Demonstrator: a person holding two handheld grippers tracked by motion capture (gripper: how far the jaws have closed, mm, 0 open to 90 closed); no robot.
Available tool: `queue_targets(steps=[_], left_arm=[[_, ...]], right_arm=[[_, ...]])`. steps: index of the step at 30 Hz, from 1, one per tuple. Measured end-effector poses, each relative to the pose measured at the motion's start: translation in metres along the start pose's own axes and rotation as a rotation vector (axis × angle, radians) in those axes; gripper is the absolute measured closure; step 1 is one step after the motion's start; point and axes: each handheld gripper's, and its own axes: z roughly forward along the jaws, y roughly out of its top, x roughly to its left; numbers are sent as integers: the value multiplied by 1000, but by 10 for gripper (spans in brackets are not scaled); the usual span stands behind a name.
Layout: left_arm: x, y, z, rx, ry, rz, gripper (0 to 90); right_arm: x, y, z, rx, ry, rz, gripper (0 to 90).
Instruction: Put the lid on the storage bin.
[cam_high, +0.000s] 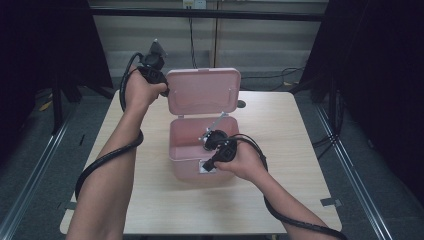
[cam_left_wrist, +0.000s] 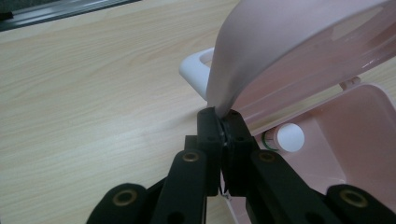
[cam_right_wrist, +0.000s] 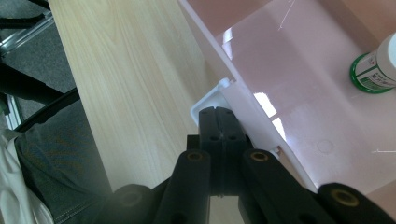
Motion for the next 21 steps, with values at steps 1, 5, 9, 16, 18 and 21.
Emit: queue_targets(steps=[1,5,9,16,18,21], left_arm=[[0,0,0,-3,-1,-5,876],[-1,-3,-1,-8,-7,-5,874],[-1,-6,-2,-12,-7,-1,874],[-4,-12,-5,-18,-3,6,871],[-5,-13,-6,-19,-4,3,870],[-5,-16,-7,-21,-10,5,869]], right_arm=[[0,0,0,-1,1,3,900],[0,1,0,-3,7,9,900],[-1,1,0,-3,8,6,900],[0,1,0,0,-3,8,900],[0,1,1,-4,-2,8,900],[1,1,0,-2,-6,9,900]])
